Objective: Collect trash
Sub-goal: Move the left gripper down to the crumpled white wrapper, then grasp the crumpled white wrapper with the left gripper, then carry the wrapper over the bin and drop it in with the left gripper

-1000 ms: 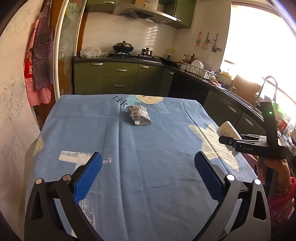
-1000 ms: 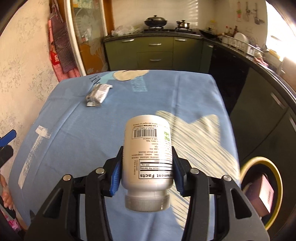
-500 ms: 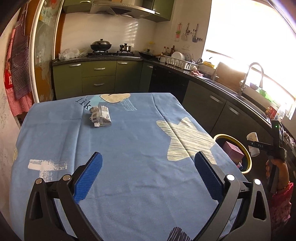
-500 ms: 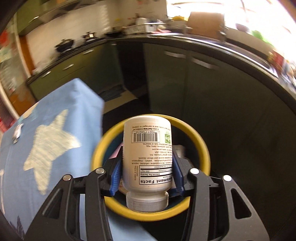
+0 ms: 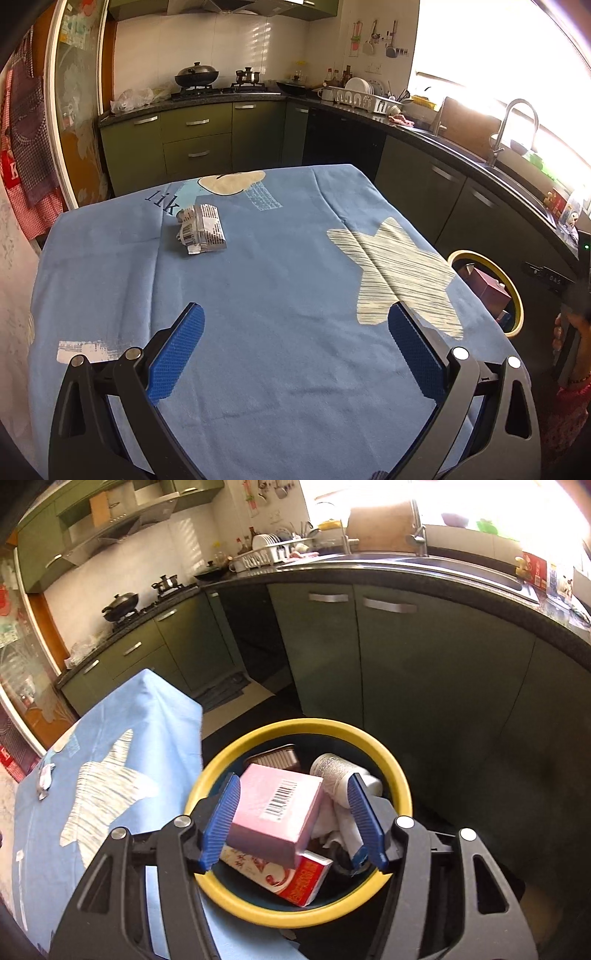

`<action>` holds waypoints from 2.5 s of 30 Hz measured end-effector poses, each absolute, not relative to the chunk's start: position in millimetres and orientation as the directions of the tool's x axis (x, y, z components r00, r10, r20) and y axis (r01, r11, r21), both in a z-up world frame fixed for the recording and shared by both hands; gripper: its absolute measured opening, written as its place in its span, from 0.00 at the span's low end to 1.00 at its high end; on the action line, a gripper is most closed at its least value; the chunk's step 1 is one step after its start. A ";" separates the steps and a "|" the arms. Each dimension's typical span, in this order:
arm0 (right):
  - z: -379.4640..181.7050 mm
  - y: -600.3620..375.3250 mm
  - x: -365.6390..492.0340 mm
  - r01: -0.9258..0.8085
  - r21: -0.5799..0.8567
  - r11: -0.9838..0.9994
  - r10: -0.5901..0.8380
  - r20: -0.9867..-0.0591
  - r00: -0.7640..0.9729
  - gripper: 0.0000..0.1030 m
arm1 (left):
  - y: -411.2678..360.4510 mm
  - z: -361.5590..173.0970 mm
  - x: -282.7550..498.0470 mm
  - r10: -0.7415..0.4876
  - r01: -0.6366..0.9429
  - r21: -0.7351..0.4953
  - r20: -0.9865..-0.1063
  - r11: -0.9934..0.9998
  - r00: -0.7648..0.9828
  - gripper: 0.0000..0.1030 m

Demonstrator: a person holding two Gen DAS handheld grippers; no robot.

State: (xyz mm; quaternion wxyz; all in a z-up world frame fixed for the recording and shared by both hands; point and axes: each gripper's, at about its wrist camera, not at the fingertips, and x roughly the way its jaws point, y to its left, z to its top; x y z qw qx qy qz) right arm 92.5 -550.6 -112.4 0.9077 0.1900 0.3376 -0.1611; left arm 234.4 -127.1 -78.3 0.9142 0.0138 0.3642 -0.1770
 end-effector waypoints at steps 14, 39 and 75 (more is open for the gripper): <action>-103.2 -522.4 105.9 0.355 0.245 0.902 -0.106 -0.672 0.732 0.58 | -98.6 -116.4 396.6 -0.131 0.133 -0.064 -0.796 0.989 0.591 0.95; -112.7 -519.0 117.9 0.330 0.246 0.911 -0.073 -0.693 0.717 0.58 | -102.3 -155.5 453.9 -0.013 0.048 0.016 -0.833 0.999 0.554 0.49; -118.0 -597.1 18.1 0.510 0.322 0.797 -0.201 -0.656 0.727 0.58 | -489.9 -85.4 226.7 -0.569 0.831 -0.198 -0.806 0.519 0.163 0.47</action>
